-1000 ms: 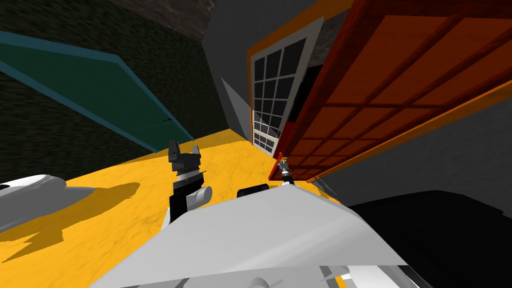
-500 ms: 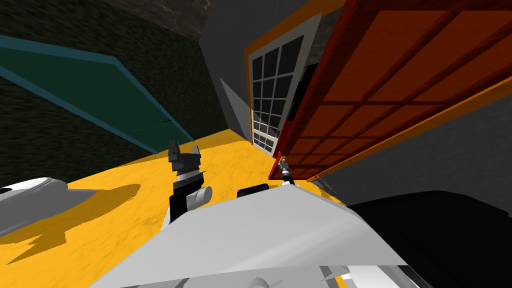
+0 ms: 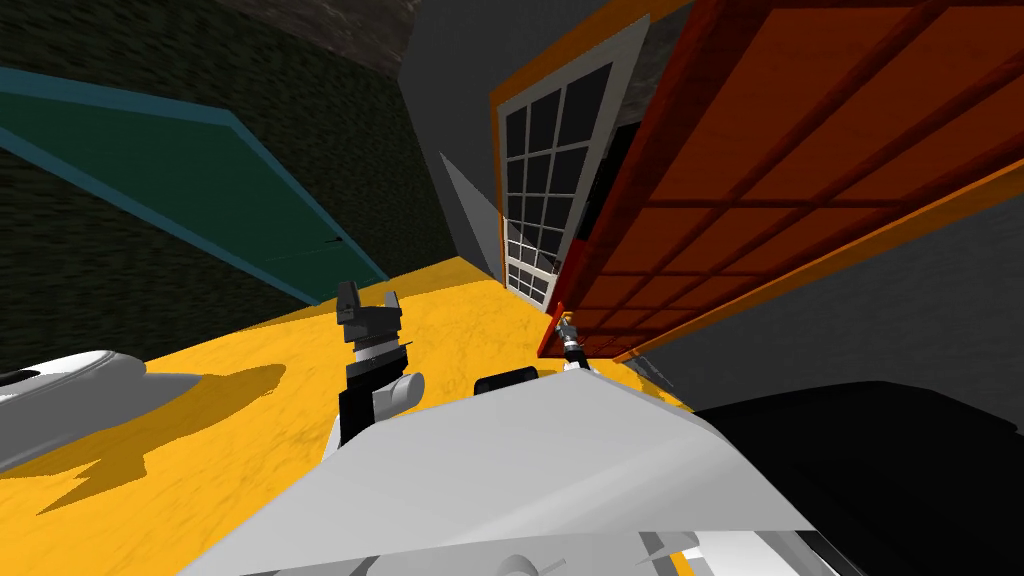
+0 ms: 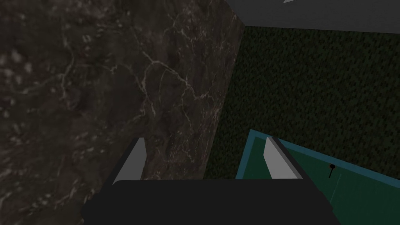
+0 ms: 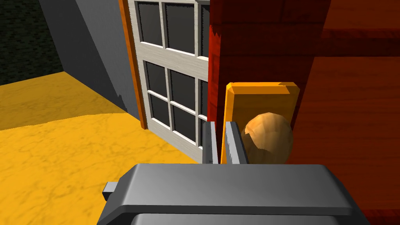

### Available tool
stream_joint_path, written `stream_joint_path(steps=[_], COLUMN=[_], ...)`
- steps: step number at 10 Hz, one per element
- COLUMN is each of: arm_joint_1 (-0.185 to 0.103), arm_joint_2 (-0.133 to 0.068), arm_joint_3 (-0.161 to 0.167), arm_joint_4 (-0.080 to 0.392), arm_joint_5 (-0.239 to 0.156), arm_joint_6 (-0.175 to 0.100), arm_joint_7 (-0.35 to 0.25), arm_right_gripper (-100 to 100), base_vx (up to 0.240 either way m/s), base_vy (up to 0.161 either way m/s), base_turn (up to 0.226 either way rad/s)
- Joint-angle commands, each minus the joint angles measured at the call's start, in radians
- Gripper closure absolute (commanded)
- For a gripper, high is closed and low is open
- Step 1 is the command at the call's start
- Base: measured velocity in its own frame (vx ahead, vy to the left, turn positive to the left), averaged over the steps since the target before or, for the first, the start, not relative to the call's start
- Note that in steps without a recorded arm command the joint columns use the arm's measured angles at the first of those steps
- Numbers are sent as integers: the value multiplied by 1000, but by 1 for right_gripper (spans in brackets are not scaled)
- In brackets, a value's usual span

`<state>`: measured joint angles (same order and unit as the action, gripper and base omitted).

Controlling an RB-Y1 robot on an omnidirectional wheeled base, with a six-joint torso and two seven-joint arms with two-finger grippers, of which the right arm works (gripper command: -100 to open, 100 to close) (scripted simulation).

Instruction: Pull the door open

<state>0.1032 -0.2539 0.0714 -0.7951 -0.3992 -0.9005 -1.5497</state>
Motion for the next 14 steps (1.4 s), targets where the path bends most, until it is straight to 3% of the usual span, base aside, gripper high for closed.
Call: stream_joint_path(steps=[1,6,7,8,11,12,13,14], arm_joint_1=[8,28,29,42,49,49,48,48], arm_joint_2=[-9,-44,-28,-40,-50,-51,-37,-37], arm_joint_3=[5,30,41,38,33,33,45,45], arm_joint_4=[-3,-27,-41,-24,-13,-12,-28,-28], arm_joint_5=[2,11,16,17,15,15,21,21], arm_joint_6=[10,39,36,11,-5,-7,1,1], arm_joint_7=[-12,-53,-46,-66,-77,-78,-73,-73], arm_right_gripper=[-100,-100,-100,-100,-100,-100,-100,100], base_vx=[-189,-206,-98,-6,35,43,23,3], base_vy=[40,16,43,-58,-107,-52,-2,10], base_turn=[65,-1,14,154,69,10,49,-15])
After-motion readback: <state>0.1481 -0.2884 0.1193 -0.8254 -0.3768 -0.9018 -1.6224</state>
